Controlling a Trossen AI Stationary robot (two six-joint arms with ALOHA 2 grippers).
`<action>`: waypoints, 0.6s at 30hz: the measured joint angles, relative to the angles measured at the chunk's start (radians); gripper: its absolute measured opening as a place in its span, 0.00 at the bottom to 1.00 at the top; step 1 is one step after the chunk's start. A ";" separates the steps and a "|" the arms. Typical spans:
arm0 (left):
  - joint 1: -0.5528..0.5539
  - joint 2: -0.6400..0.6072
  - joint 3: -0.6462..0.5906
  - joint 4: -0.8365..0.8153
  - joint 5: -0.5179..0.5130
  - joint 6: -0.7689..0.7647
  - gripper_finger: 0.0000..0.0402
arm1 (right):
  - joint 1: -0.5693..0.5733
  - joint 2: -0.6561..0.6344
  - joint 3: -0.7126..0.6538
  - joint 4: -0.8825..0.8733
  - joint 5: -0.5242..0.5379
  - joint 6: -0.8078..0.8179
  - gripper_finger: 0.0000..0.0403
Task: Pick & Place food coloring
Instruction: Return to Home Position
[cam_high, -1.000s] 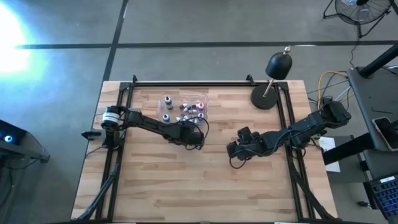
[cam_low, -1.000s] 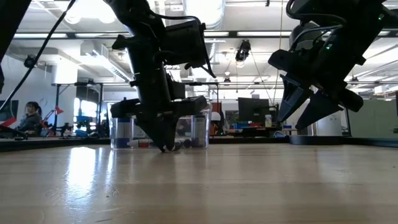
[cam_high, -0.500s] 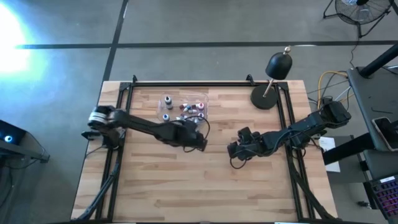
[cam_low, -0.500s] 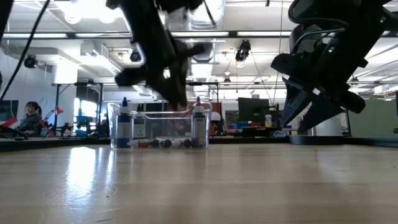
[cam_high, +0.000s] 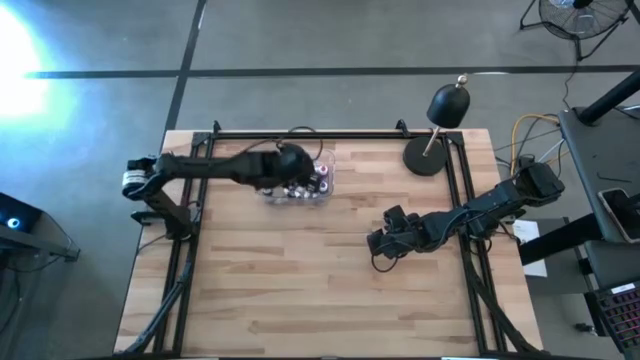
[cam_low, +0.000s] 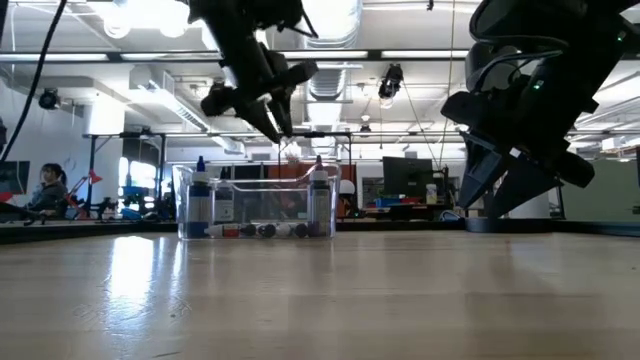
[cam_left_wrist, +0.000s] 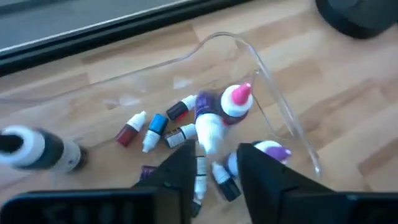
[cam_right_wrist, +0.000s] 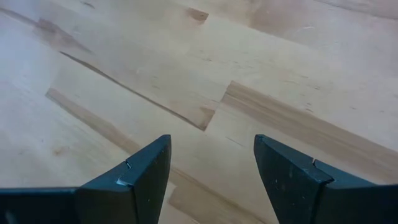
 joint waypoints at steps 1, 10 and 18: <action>0.017 0.000 0.005 -0.005 0.029 0.024 0.24 | 0.000 0.000 0.000 0.001 0.000 0.004 0.56; -0.053 -0.174 0.166 -0.277 0.024 0.075 0.42 | 0.013 0.000 0.000 0.006 -0.002 0.016 0.56; -0.285 -0.373 0.154 -0.266 -0.215 0.065 0.43 | 0.012 -0.026 0.071 0.084 0.039 -0.267 0.56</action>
